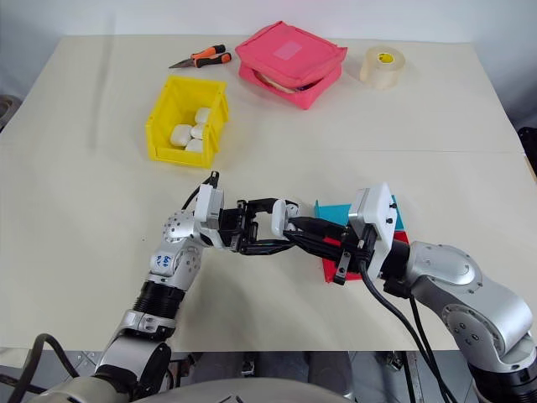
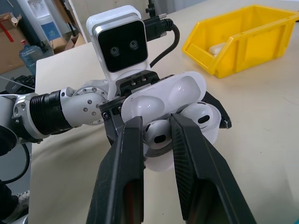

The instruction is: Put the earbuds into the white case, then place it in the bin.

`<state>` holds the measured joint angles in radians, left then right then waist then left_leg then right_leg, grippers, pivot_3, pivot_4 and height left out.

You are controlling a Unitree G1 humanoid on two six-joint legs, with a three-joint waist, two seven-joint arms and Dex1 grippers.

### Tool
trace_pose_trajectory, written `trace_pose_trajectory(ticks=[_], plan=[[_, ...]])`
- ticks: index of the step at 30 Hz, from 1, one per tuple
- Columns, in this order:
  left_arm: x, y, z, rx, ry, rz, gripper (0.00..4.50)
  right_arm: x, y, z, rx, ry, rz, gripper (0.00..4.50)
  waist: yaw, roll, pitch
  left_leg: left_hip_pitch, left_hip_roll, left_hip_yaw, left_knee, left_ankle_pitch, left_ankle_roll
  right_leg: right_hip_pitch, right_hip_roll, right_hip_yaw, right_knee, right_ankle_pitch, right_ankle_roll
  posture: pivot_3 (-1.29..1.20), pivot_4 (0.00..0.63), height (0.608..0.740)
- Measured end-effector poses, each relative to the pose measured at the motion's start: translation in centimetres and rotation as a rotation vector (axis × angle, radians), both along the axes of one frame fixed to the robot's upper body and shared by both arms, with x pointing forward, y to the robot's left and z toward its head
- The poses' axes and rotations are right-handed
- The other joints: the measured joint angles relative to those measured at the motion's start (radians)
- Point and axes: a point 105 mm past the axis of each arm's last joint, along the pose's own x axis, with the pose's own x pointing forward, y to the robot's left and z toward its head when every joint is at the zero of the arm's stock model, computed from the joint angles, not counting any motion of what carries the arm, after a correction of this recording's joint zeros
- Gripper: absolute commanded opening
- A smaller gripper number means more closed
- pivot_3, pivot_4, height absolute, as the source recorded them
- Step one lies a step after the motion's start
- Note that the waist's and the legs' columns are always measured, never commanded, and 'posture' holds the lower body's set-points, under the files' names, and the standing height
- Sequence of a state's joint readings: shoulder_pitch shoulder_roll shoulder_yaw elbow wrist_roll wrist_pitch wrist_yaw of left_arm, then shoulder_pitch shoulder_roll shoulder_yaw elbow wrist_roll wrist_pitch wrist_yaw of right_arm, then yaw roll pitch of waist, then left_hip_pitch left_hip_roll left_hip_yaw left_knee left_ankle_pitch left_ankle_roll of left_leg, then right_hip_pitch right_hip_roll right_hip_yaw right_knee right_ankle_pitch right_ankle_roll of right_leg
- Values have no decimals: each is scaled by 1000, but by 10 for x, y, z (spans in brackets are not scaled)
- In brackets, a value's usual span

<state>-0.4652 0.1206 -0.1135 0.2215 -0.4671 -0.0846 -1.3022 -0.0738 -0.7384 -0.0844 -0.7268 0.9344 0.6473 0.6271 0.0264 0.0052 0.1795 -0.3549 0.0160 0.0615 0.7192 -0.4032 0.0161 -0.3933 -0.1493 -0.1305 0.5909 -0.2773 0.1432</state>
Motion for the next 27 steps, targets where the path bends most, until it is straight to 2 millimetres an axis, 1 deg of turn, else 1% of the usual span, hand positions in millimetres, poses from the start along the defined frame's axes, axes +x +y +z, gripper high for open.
trace_pose_trajectory(ticks=[3,5,6,17,22,27], plan=[[0,0,-1,0,4,0,2811,0,0,-1,-3,4,-2,470,0,0,0,0,0,0,0,0,0,0,0,0,0,0,0,0,150,740],[0,-1,-2,0,6,0,2811,0,0,-1,-4,5,-4,1223,0,0,0,0,0,0,0,0,0,0,0,0,0,0,0,0,150,740],[1,-1,-1,-2,7,2,2811,1,-1,-1,-5,7,-5,1473,0,0,0,0,0,0,0,0,0,0,0,0,0,0,0,0,150,740],[3,1,-1,-8,8,16,2811,1,-1,-1,-7,7,-8,1473,0,0,0,0,0,0,0,0,0,0,0,0,0,0,0,0,150,740],[4,0,3,-6,-11,11,2811,1,-2,5,-11,-1,-11,1473,1,0,0,0,0,0,0,0,0,0,0,0,0,0,0,0,150,740],[5,0,7,-3,-26,6,2811,2,-8,10,-33,-9,-40,1473,0,0,0,0,0,0,0,0,0,0,0,0,0,0,0,0,150,740]])
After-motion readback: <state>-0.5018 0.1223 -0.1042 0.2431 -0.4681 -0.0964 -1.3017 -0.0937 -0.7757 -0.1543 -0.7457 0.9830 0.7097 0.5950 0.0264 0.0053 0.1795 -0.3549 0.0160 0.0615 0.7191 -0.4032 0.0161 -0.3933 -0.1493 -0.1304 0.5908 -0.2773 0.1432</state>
